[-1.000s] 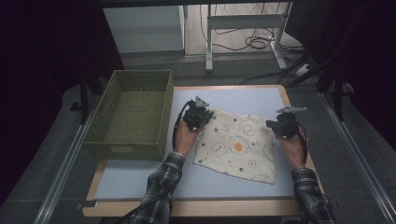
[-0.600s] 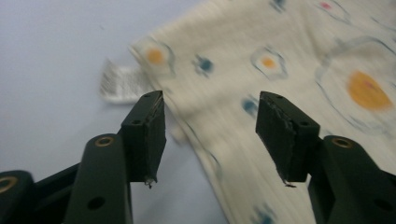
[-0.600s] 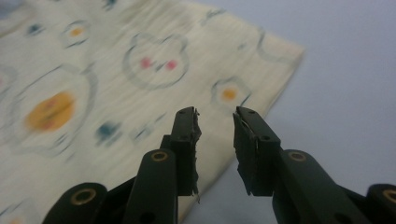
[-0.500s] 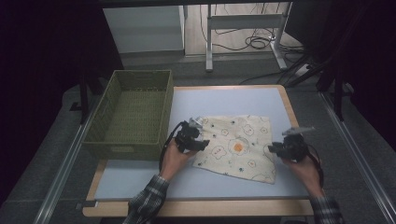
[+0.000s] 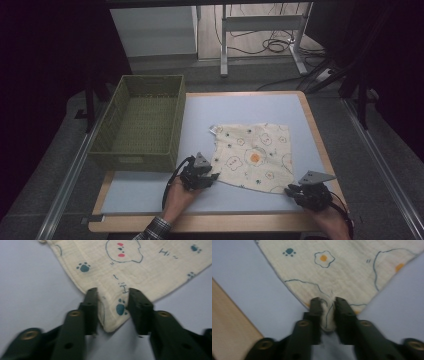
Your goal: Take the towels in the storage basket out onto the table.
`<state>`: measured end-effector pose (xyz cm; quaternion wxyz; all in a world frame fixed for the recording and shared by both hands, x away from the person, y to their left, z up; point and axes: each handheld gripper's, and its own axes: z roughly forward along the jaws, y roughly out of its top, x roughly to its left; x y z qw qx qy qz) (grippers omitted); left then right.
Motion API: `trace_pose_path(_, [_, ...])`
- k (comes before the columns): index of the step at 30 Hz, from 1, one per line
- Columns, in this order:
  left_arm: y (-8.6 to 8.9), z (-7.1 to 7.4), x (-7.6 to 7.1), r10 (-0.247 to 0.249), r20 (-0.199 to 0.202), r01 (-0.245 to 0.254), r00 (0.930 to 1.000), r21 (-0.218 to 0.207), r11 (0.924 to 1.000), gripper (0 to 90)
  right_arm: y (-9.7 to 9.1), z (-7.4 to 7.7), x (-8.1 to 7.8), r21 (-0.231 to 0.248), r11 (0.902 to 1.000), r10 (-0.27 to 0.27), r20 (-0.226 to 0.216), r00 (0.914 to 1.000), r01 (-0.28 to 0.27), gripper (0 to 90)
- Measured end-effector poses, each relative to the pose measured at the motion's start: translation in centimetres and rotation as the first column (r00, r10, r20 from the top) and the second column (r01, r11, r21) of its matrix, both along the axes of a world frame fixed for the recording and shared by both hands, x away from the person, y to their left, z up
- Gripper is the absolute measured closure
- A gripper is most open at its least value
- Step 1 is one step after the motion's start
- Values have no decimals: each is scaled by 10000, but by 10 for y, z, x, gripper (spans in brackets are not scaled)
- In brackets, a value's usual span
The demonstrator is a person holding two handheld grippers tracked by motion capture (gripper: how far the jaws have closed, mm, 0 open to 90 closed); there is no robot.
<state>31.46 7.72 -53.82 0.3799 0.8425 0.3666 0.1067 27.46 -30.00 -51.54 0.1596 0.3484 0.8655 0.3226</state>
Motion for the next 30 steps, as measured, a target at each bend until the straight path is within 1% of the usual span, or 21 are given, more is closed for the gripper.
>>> trace_pose_path(2, [-2,2,0,-320,-202,319,9993,-51,9995,862,-1,0,3,240,9997,-46,-196,9998,50,865])
trace_pose_path(4, [-3,3,-2,-348,-119,349,9993,78,9994,874,-1,0,4,227,9997,-16,-191,9998,20,867])
trace_pose_path(5, [-1,7,-8,-451,-148,449,9989,-180,9988,881,-2,4,-1,218,9997,66,-83,9999,-64,868])
trace_pose_path(7, [1,9,-12,-562,-212,556,9982,-276,9981,880,-4,7,-7,273,9996,125,-31,9999,-124,867])
trace_pose_path(8, [3,11,-23,-758,-327,746,9966,-385,9965,879,-6,9,-11,264,9995,167,-38,9999,-166,867])
trace_pose_path(11, [3,10,-34,-1098,-700,1058,9915,-574,9927,864,-9,10,-20,287,9994,189,-150,9997,-185,867])
trace_pose_path(12, [2,8,-40,-1262,-847,1218,9884,-555,9910,850,-11,8,-28,332,9990,319,-475,9984,-304,861])
trace_pose_path(13, [2,7,-44,-1353,-885,1307,9868,-562,9898,850,-11,8,-28,332,9990,319,-475,9984,-304,861])
trace_pose_path(14, [1,7,-47,-1507,-953,1458,9840,-565,9877,825,-11,8,-31,390,9988,316,-557,9979,-294,856])
trace_pose_path(15, [2,8,-48,-1480,-891,1437,9850,-529,9882,671,-15,10,-34,650,9970,461,-613,9971,-421,810])
trace_pose_path(16, [4,13,-46,-1284,-636,1254,9897,-498,9909,654,-16,13,-34,774,9964,401,-612,9973,-353,783])
trace_pose_path(20, [5,21,-30,-901,-388,887,9952,-369,9954,574,-19,20,-22,826,9964,206,-371,9991,-175,734])
trace_pose_path(21, [3,25,-14,-594,-305,586,9978,-259,9979,542,-18,21,-12,898,9959,127,-365,9993,-94,722])
trace_pose_path(23, [-2,28,3,-404,-132,401,9991,-210,9990,522,-16,22,2,1014,9948,51,-313,9995,-19,716])
trace_pose_path(24, [-2,28,3,-404,-132,401,9991,-210,9990,515,-16,22,2,1014,9948,51,-313,9995,-19,716])
trace_pose_path(25, [-6,31,15,-173,-2,173,9999,-66,9998,515,-15,22,9,1042,9946,15,-364,9993,23,709])
trace_pose_path(26, [-8,33,23,20,117,-21,9999,46,10000,512,-12,22,26,973,9951,-133,-329,9994,165,708])
trace_pose_path(27, [-10,35,30,105,198,-107,9997,91,9999,517,-12,22,32,1019,9946,-176,-348,9992,211,708])
trace_pose_path(28, [-14,38,49,345,212,-346,9992,54,9994,521,-11,22,40,1073,9938,-237,-368,9990,275,708])
trace_pose_path(29, [-15,40,59,440,234,-440,9988,23,9990,528,-11,22,48,1084,9934,-328,-351,9988,365,708])
trace_pose_path(30, [-15,40,59,440,234,-440,9988,23,9990,544,-11,22,48,1084,9934,-328,-351,9988,365,708])
